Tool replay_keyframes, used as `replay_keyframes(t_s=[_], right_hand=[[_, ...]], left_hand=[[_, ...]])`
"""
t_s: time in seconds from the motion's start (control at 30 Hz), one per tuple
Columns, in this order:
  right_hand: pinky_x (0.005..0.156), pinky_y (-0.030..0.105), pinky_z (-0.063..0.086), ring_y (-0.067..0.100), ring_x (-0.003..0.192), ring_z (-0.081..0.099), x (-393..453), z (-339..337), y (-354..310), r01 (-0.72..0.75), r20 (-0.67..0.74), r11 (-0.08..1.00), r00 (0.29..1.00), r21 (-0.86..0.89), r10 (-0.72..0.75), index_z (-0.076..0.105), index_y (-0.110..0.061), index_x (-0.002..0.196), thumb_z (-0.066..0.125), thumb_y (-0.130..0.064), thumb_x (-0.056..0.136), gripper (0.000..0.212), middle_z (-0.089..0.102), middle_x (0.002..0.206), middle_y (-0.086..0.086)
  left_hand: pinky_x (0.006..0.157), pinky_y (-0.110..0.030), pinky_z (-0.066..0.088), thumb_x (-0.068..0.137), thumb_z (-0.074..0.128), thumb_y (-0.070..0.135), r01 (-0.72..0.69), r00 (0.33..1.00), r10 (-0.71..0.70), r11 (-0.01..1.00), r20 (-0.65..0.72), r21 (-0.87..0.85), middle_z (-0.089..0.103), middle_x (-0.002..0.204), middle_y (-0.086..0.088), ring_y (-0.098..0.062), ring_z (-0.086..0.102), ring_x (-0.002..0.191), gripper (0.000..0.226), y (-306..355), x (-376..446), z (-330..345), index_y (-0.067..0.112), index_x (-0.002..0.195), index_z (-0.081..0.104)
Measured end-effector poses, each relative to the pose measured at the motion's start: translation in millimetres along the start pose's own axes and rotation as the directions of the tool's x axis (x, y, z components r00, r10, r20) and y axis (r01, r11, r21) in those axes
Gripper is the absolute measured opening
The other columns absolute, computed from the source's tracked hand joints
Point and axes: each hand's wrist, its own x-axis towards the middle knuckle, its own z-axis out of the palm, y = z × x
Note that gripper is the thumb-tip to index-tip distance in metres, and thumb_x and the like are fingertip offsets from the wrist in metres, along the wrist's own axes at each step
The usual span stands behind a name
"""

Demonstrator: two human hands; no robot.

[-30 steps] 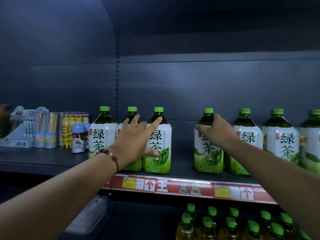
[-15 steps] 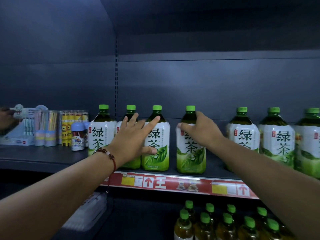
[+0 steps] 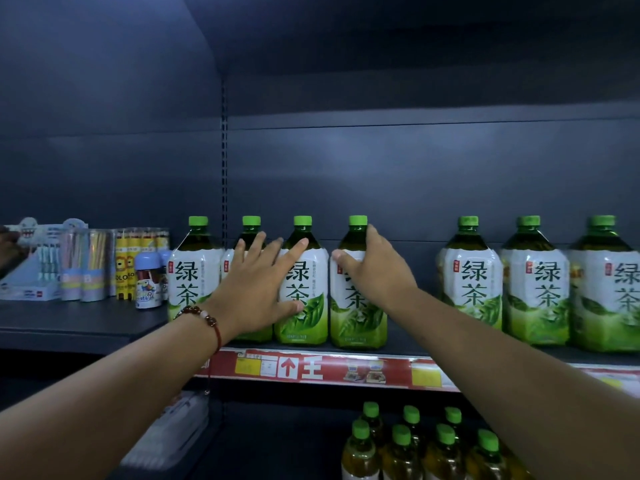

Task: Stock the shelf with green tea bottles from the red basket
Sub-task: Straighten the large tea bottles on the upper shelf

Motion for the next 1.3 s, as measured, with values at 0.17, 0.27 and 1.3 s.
replay_keyframes(t_s=[0.17, 0.27, 1.3], right_hand=[[0.119, 0.044, 0.025, 0.027, 0.150, 0.020, 2, -25, 14, 0.058, 0.136, 0.995, 0.990, -0.076, -0.047, 0.012, -0.014, 0.158, 0.044, -0.058, 0.096, 0.082, 0.018, 0.164, 0.010], [0.122, 0.037, 0.015, 0.025, 0.152, 0.013, 3, -59, 30, 0.097, -0.079, 0.960, 0.989, -0.262, -0.122, 0.011, -0.010, 0.157, 0.048, -0.049, 0.098, 0.080, 0.012, 0.165, 0.012], [0.093, 0.048, 0.049, 0.023, 0.108, 0.061, -3, -66, 50, -0.110, -0.103, 0.992, 0.989, -0.056, 0.104, 0.052, -0.025, 0.112, 0.071, -0.065, 0.074, 0.059, 0.065, 0.113, -0.003]], left_hand=[[0.122, -0.054, -0.004, 0.088, 0.050, 0.068, 0.008, 0.988, -0.007, 1.000, -0.156, 0.008, -0.002, 0.166, -0.013, -0.034, -0.006, 0.152, 0.091, 31, 0, 0, 0.031, 0.159, 0.005], [0.122, -0.055, -0.003, 0.086, 0.045, 0.075, -0.073, 0.979, 0.078, 0.997, -0.190, 0.032, 0.007, 0.165, -0.013, -0.033, -0.002, 0.152, 0.091, 59, 12, -3, 0.038, 0.157, 0.003], [0.122, -0.056, 0.003, 0.079, 0.052, 0.077, -0.071, 0.997, 0.073, 0.994, -0.020, 0.086, 0.026, 0.160, -0.016, -0.031, 0.030, 0.146, 0.101, 90, 39, -6, 0.042, 0.156, -0.004]])
